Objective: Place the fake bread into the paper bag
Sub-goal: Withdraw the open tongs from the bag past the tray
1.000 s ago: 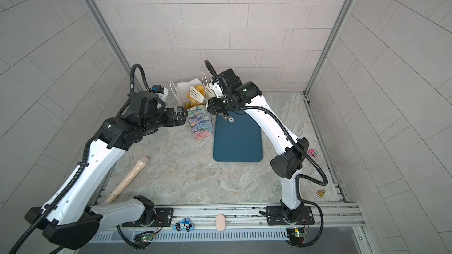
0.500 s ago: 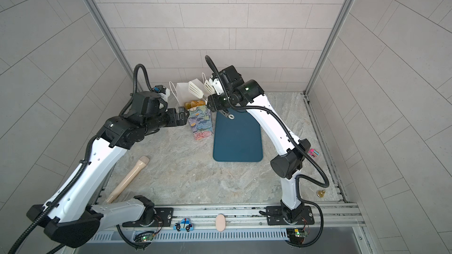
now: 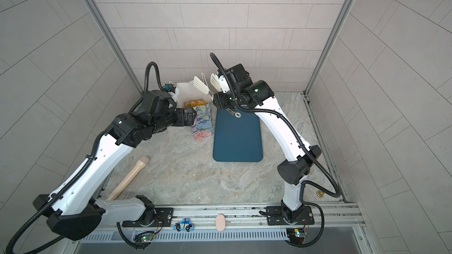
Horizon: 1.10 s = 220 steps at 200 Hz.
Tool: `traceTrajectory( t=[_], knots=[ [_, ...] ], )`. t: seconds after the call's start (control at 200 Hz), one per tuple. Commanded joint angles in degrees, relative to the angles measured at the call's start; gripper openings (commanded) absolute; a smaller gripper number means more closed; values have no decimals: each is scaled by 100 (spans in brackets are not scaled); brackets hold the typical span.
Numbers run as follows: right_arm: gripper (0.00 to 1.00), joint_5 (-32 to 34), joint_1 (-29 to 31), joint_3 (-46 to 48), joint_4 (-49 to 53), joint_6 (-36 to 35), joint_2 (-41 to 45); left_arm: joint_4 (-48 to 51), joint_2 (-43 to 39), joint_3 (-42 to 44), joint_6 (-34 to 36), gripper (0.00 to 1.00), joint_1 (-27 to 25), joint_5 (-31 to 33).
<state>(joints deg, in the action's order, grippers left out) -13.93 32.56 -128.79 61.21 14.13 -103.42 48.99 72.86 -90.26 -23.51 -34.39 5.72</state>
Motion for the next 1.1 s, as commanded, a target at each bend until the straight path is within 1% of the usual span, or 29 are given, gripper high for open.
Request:
traceTrajectory(
  t=[0.0, 0.2, 0.345, 0.445, 0.681, 0.841, 1.096],
  knots=[
    [60, 331, -108, 255, -254, -139, 461, -44, 100, -210, 115, 100, -134, 173],
    [60, 568, -316, 1181, -669, -139, 998, -74, 331, -349, 152, 100, -371, 178],
    [60, 883, -479, 1859, -838, -103, 1331, -152, 519, -432, 149, 100, -513, 117],
    [60, 1339, -594, 2354, -863, -7, 1525, -187, 663, -496, 157, 100, -601, 80],
    [60, 2579, -835, 3872, -1164, 346, 2031, -303, 863, -479, 123, 100, -800, 35],
    [60, 2991, -1051, 4613, -1190, 622, 2204, -349, 1009, -485, 97, 100, -870, -13],
    [62, 3484, -1245, 5304, -1144, 844, 2256, -373, 1153, -414, 85, 100, -964, -105]
  ],
)
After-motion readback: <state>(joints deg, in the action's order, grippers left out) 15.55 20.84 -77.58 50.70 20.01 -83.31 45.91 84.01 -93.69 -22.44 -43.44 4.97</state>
